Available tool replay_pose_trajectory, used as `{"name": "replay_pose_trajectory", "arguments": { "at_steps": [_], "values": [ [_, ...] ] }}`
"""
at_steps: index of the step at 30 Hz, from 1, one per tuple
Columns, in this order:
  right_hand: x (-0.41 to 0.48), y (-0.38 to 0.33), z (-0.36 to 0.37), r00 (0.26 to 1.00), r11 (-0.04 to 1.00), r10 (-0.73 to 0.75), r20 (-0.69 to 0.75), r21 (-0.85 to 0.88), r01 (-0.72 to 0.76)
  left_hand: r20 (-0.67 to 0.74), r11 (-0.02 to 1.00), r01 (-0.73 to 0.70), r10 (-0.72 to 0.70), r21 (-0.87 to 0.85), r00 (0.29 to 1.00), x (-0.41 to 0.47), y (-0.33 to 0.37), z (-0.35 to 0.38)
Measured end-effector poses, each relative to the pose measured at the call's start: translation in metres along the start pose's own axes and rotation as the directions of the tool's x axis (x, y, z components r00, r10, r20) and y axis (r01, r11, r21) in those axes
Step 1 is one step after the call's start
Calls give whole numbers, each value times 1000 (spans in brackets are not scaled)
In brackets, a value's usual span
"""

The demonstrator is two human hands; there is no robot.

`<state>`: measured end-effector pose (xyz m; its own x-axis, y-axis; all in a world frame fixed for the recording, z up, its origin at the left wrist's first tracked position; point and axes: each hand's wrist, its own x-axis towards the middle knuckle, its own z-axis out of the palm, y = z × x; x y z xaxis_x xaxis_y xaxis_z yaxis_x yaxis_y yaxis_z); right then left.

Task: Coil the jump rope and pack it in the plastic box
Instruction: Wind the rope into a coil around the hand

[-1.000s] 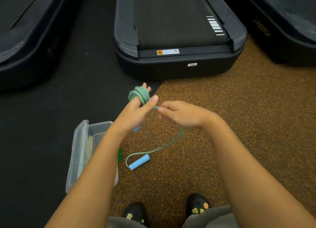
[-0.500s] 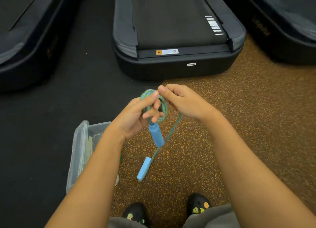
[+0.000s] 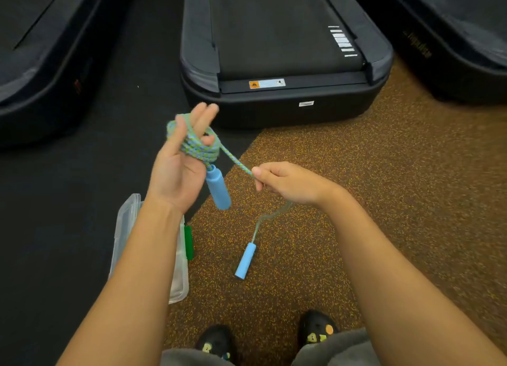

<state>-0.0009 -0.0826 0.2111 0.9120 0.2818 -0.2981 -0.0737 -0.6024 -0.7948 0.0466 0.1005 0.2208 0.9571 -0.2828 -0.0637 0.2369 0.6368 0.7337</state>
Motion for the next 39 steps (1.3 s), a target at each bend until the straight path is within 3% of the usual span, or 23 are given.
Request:
{"name": "replay_pose_trajectory", "arguments": {
  "at_steps": [2,4,7,9,14,21,28,32,39],
  "values": [
    [-2,-7,-2,1000,999,-23,14,-31,23,20,944,15,-23,328,1000,-2,-7,4],
    [-4,-14,-4,999,999,-41,9,-33,41,74,802,15,-74,598,994,-6,-14,10],
    [-7,-20,-9,998,997,-53,23,-62,54,128,675,21,-171,737,977,-11,-20,17],
    [-9,-23,-12,998,997,-45,42,-63,48,132,689,18,-164,724,978,-11,-21,19],
    [-10,-32,-10,992,986,-77,97,-139,90,94,845,69,-139,530,986,-10,-26,22],
    [-12,-34,-20,992,987,-123,30,-98,125,74,646,215,-390,732,918,-11,-38,16],
    [-7,-21,-25,974,991,-126,-190,28,133,221,639,278,-587,717,779,-22,-29,28],
    [-2,-17,-21,945,986,-127,-302,67,154,277,682,211,-532,700,800,-23,-26,24],
    [9,-6,-6,956,950,-108,-272,255,179,233,838,304,-440,453,867,-20,-23,22]
  ]
}}
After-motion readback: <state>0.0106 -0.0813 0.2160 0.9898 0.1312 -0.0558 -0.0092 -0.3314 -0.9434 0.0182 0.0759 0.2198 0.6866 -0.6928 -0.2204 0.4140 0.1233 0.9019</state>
